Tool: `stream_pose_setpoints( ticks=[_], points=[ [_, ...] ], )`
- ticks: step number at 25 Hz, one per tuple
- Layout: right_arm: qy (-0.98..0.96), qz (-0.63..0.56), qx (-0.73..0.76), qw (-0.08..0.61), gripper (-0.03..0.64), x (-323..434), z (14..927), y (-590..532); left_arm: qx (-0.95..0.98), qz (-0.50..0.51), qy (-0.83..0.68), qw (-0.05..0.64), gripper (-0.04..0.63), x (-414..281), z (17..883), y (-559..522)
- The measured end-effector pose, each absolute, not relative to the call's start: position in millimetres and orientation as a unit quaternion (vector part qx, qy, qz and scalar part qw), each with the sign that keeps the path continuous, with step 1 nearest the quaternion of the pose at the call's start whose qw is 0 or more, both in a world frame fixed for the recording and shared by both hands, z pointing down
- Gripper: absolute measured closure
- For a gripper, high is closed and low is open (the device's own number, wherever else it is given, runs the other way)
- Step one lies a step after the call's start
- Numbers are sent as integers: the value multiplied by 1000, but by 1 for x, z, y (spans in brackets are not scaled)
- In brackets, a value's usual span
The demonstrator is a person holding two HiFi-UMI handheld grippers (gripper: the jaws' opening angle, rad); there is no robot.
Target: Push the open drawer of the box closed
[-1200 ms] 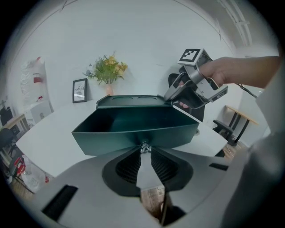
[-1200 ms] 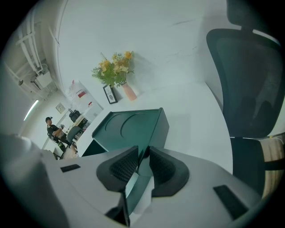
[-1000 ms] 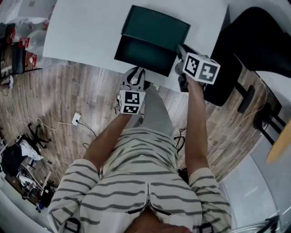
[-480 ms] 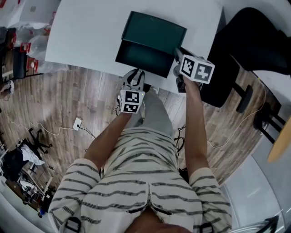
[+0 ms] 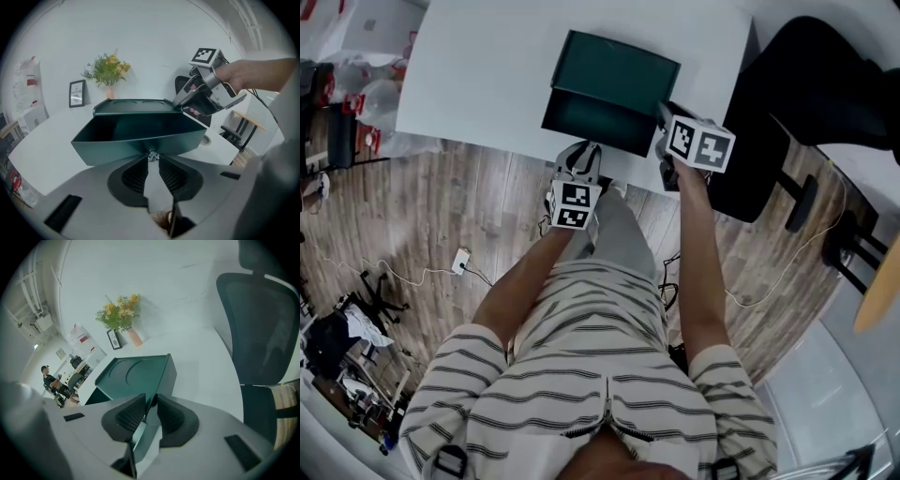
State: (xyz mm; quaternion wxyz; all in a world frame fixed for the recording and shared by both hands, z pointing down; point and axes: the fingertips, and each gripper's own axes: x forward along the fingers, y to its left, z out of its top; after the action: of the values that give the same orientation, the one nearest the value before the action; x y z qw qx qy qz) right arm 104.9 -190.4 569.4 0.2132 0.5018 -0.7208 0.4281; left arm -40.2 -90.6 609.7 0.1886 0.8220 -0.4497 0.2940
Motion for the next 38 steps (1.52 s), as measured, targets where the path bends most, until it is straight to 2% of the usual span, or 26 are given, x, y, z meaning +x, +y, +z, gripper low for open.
stream_pose_setpoints(
  ticks=[38],
  points=[
    [-720, 422, 507, 213, 532, 106, 569, -186, 826, 328, -421, 179, 523, -30, 608, -121]
  ],
)
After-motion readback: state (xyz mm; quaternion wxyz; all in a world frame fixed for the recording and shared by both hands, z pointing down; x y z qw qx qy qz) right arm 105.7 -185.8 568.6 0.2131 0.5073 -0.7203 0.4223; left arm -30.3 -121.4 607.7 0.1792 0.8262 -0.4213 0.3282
